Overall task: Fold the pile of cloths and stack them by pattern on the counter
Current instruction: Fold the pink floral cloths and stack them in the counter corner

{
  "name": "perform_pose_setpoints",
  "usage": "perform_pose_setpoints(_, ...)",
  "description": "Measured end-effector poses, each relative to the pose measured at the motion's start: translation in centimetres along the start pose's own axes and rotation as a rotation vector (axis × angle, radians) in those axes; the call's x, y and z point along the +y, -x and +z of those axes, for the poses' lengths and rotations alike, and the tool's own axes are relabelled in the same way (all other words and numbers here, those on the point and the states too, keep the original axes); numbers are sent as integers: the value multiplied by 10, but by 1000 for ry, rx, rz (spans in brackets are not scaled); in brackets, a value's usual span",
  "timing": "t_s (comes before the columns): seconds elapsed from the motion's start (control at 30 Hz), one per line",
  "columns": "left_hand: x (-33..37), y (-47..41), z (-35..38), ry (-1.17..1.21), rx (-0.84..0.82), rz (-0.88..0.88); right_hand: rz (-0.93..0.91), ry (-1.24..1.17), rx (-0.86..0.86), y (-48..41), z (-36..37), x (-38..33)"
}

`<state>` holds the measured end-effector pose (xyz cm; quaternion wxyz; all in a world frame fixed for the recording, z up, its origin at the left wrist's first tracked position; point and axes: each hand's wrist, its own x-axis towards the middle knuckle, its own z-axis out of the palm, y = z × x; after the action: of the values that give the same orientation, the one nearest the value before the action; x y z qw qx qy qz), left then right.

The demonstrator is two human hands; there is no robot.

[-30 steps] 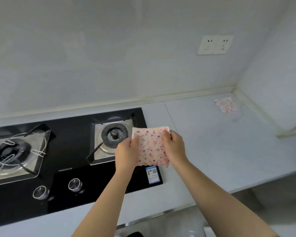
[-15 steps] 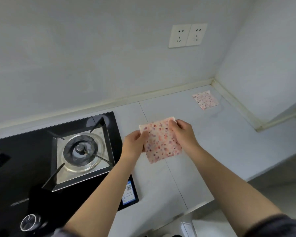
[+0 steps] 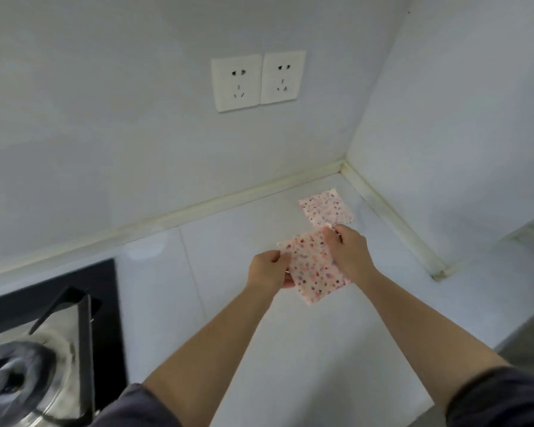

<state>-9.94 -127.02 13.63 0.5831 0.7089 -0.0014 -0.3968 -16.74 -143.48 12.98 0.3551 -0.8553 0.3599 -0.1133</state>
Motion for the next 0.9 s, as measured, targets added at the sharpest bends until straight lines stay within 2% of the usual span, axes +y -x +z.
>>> perform_pose_setpoints(0.23,41,-109,82,-6,37,-12,40,5,60,-117,-12,55)
perform_pose_setpoints(0.43,53,-183,105,-271,79,30,15,125,52,-195,8,82)
perform_pose_setpoints(0.53,55,-206,111,-404,128,7,-21,277,5,-214,19,94)
perform_pose_setpoints(0.7,52,-222,115,-518,201,-28,-46,443,61,-219,31,96)
perform_pose_setpoints(0.83,44,-228,119,-710,310,34,-75,563,44,-222,33,92)
perform_pose_setpoints(0.9,42,-226,120,-884,322,100,-97,633,11,-223,34,89)
